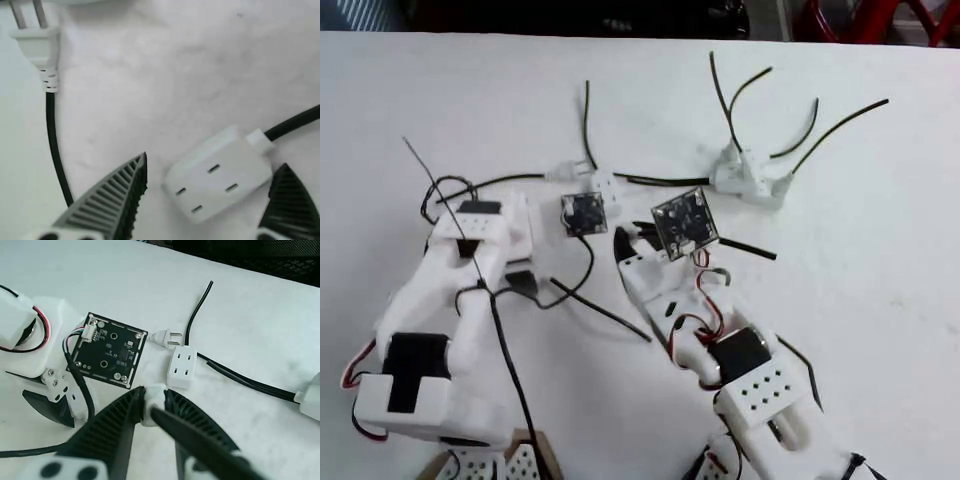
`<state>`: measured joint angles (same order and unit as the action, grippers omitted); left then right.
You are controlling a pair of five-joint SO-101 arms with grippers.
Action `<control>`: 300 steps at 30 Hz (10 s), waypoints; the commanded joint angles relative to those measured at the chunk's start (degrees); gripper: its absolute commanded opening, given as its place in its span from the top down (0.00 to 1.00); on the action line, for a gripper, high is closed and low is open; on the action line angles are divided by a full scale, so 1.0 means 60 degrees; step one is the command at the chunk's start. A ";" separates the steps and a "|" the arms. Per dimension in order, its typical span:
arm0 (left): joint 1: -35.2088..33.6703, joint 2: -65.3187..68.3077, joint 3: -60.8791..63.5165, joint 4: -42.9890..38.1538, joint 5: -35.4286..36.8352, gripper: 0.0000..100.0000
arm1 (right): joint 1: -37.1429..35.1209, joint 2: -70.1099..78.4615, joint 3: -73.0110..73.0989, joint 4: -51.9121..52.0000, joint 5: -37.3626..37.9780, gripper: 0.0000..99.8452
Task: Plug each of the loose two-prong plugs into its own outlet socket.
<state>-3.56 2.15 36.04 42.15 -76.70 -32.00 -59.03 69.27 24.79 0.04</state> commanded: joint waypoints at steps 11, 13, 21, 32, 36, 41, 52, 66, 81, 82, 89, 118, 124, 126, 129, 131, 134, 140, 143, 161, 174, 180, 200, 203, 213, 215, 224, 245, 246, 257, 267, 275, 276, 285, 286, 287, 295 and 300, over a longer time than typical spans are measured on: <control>0.0359 -0.0110 0.0015 -0.0103 0.0908 0.96 | 0.0081 -0.0066 -0.0088 -0.0198 -0.0015 0.98; 0.0564 -0.0110 -0.0088 0.0103 0.2198 0.96 | 0.0081 -0.0066 -0.0088 -0.0198 -0.0015 0.98; 0.1590 -0.0051 -0.1392 0.1978 0.6359 0.96 | 0.0081 -0.0066 -0.0088 -0.0183 -0.0015 0.98; 0.1414 -0.0139 -0.2139 0.3487 0.9275 0.62 | 0.0081 -0.0066 -0.0088 -0.0168 -0.0015 0.98; 0.0725 -0.0432 -0.3092 0.4718 0.8821 0.65 | 0.0081 -0.0066 -0.0088 -0.0139 -0.0015 0.98; -0.0183 -0.1941 -0.3150 0.5421 0.8762 0.66 | -0.0051 -0.0066 -0.0161 0.0198 -0.0015 0.98; -0.1502 -0.7304 0.1172 0.3634 0.9890 0.66 | -0.1267 0.2117 -0.1377 0.1370 -0.0044 0.98; -0.3553 -0.8388 0.5319 0.0659 1.0784 0.66 | -0.2894 0.5326 -0.3326 0.0608 -0.0015 0.98; -0.3773 -0.8388 0.5407 0.0586 1.0799 0.66 | -0.2000 0.8535 -0.5070 -0.0579 0.1201 0.98; -0.3773 -0.8388 0.5407 0.0586 1.0799 0.66 | -0.1956 0.8579 -0.5070 -0.0652 0.1201 0.98; -0.3773 -0.8388 0.5407 0.0601 1.0784 0.66 | -0.1985 0.8623 -0.5026 -0.0725 0.1172 0.98; -0.3773 -0.8388 0.5421 0.0601 1.0755 0.66 | -0.1956 0.9780 -0.6623 0.1883 0.1201 0.98; -0.3773 -0.8388 0.5421 0.0601 1.0755 0.66 | -0.1985 1.0542 -0.6623 0.1839 0.1216 0.98; -0.3773 -0.8388 0.5421 0.0601 1.0755 0.66 | -0.1985 1.0923 -0.6637 0.1839 0.1216 0.98; -0.3773 -0.8388 0.5451 0.0601 1.0755 0.66 | -0.1941 1.1084 -0.6652 0.1839 0.1216 0.98; -0.3773 -0.8388 0.5524 0.0542 1.0755 0.66 | -0.1766 1.0967 -0.6652 0.1897 0.1216 0.98; -0.3773 -0.8388 0.5538 0.0542 1.0740 0.66 | -0.1209 1.0542 -0.6623 0.2117 0.1216 0.98; -0.3773 -0.8403 0.5538 0.0542 1.0740 0.66 | 0.0168 0.9179 -0.6623 0.2996 0.1143 0.98; -0.3773 -0.8403 0.5538 0.0542 1.0740 0.66 | 0.0799 0.8681 -0.6623 0.3158 0.1143 0.98; -0.3773 -0.8403 0.5553 0.0542 1.0740 0.66 | 0.3011 0.8418 -0.6711 0.2381 0.1201 0.84; -0.3773 -0.8403 0.5553 0.0542 1.0740 0.66 | 0.0007 0.8974 -0.9158 0.3451 0.2403 0.81; -0.3773 -0.8388 0.5568 0.0542 1.0740 0.66 | -0.0755 1.1289 -1.0989 0.3480 0.3912 0.81; -0.3773 -0.8388 0.5568 0.0542 1.0740 0.66 | -0.0579 1.9245 -2.1377 0.6879 0.4733 0.61; -0.3773 -0.8388 0.5568 0.0542 1.0740 0.66 | -0.0549 2.0168 -2.2374 0.7026 0.4733 0.61; -0.3773 -0.8388 0.5568 0.0571 1.0725 0.66 | -0.0535 2.1692 -2.3810 0.7553 0.4733 0.79; -0.3773 -0.8388 0.5568 0.0571 1.0725 0.66 | -0.0535 2.1678 -2.3853 0.7773 0.4777 0.90; -0.3773 -0.8388 0.5568 0.0542 1.0725 0.66 | -0.0696 2.0608 -2.3868 0.9546 0.4718 0.98; -0.3773 -0.8388 0.5568 0.0542 1.0725 0.66 | -0.0740 1.6784 -2.3751 1.2300 0.3912 0.98; -0.3773 -0.8388 0.5568 0.0542 1.0725 0.66 | -0.0740 1.6579 -2.3751 1.2315 0.3912 0.98; -0.3773 -0.8388 0.5568 0.0542 1.0725 0.66 | -0.0505 1.2989 -2.0586 1.2315 0.3912 0.98; -0.3773 -0.8388 0.5568 0.0542 1.0725 0.66 | -0.0110 0.8637 -1.5956 1.2286 0.3429 0.98; -0.3773 -0.8388 0.5568 0.0542 1.0725 0.66 | 0.0901 0.7201 -1.2249 1.1626 0.2476 0.98; -0.3773 -0.8388 0.5568 0.0542 1.0725 0.66 | 0.1018 0.7114 -1.1619 1.1289 0.2476 0.98; -0.3773 -0.8388 0.5568 0.0542 1.0725 0.66 | 0.1179 0.5912 -0.6344 0.7846 0.2564 0.98; -0.3773 -0.8388 0.5568 0.0542 1.0725 0.66 | 0.1179 0.5839 -0.5934 0.7524 0.2564 0.98; -0.3773 -0.8388 0.5568 0.0542 1.0725 0.66 | 0.1165 0.5824 -0.5582 0.7231 0.2564 0.98; -0.3773 -0.8388 0.5568 0.0542 1.0725 0.66 | 0.0755 0.6630 -0.4879 0.6821 0.2549 0.84; -0.3773 -0.8388 0.5568 0.0542 1.0725 0.66 | 0.0593 0.6777 -0.4923 0.6894 0.2549 0.86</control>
<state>-25.89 -46.29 69.80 46.64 -12.44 -27.96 -18.07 40.26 66.37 15.52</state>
